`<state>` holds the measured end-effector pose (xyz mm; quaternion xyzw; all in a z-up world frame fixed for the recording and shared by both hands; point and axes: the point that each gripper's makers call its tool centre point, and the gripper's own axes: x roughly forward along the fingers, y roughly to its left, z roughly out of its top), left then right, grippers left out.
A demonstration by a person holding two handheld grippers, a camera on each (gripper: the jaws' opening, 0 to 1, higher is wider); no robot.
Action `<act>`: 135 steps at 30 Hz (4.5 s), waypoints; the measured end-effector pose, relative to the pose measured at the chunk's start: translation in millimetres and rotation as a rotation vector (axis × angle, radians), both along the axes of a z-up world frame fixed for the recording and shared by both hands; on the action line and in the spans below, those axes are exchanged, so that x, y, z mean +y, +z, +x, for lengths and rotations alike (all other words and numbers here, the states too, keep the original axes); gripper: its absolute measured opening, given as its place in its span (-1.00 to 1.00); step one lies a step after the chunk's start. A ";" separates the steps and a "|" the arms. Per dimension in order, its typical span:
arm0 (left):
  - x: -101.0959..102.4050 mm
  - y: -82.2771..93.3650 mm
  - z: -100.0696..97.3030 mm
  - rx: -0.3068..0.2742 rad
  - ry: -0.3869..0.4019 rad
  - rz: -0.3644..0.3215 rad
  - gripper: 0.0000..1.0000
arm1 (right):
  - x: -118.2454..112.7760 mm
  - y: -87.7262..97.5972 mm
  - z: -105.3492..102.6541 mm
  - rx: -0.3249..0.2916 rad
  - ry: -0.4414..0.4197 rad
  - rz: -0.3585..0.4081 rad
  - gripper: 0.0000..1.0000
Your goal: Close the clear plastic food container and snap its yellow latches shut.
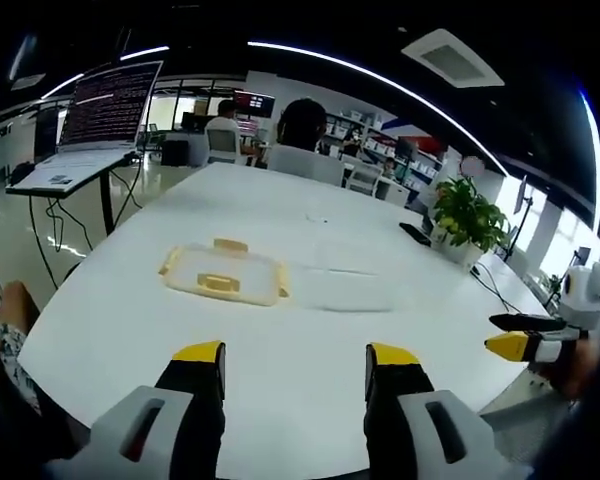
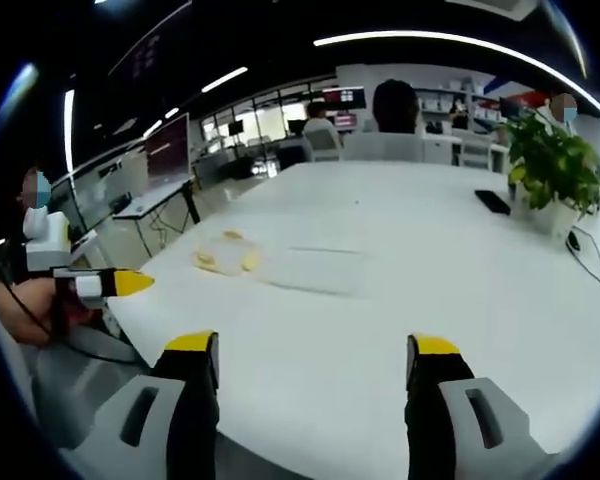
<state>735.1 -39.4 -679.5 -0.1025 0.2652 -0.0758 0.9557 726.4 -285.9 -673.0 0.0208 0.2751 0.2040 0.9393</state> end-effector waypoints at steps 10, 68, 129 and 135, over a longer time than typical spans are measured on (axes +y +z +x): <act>-6.7 -12.0 0.5 0.047 -0.019 0.006 -0.02 | 10.9 -1.4 2.5 0.021 0.070 -0.017 0.42; 65.8 18.5 38.3 -0.013 -0.203 0.073 -0.02 | 110.4 13.7 34.2 0.025 0.241 -0.097 0.33; 87.9 23.4 153.1 -0.018 -0.894 0.479 0.03 | 228.3 12.6 174.0 -0.045 0.837 -0.356 0.36; 89.8 20.4 157.2 -0.019 -0.980 0.555 0.03 | 231.3 5.5 175.6 -0.033 0.895 -0.381 0.37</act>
